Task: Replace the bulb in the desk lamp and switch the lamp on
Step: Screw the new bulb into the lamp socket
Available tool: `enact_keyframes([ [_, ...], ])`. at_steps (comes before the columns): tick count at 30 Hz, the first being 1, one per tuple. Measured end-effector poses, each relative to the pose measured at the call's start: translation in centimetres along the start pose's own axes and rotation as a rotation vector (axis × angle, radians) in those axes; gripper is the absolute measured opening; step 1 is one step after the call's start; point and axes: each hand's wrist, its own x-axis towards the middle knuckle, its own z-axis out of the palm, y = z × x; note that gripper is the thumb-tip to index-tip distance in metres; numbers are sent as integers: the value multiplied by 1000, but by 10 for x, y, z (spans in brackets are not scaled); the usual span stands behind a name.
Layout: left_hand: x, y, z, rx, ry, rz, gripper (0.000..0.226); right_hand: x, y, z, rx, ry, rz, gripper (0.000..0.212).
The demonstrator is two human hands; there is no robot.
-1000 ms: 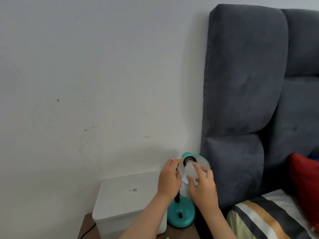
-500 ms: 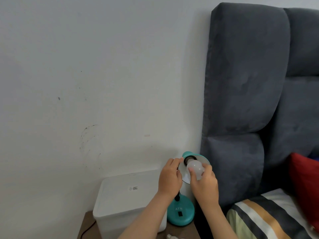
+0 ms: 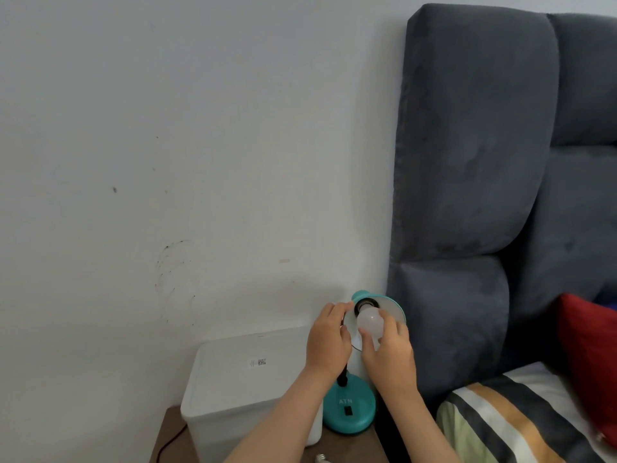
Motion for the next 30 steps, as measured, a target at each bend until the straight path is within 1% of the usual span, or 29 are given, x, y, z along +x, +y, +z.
enact_keyframes([
  [4,0,-2,1,0,-1,-12,48,-4,-5,-2,-67,-38,-60,53],
  [6,-1,-2,1,3,-3,-4,48,-4,-2,-3,-73,-49,-77,50],
  [10,0,-1,0,-1,-9,-1,48,3,-1,-3,10,-9,47,49],
  [18,2,-4,-4,-22,-45,-13,46,3,-4,-5,87,-21,100,46],
  [21,-4,-2,-14,-38,-92,-35,45,-11,-6,-7,91,84,54,46],
  [23,-15,-7,-25,-40,-96,-63,47,-27,-7,-5,107,136,-37,36],
  [24,-23,-12,-32,-30,-92,-86,48,-36,-7,-1,103,123,-89,31],
  [26,-40,-28,-45,30,-70,-156,51,-51,-8,11,98,35,-143,22],
  [28,-57,-49,-61,156,-33,-258,55,-63,-10,25,123,-53,-127,20],
  [30,-70,-68,-79,341,-31,-414,64,-68,-15,38,160,-158,-54,26],
])
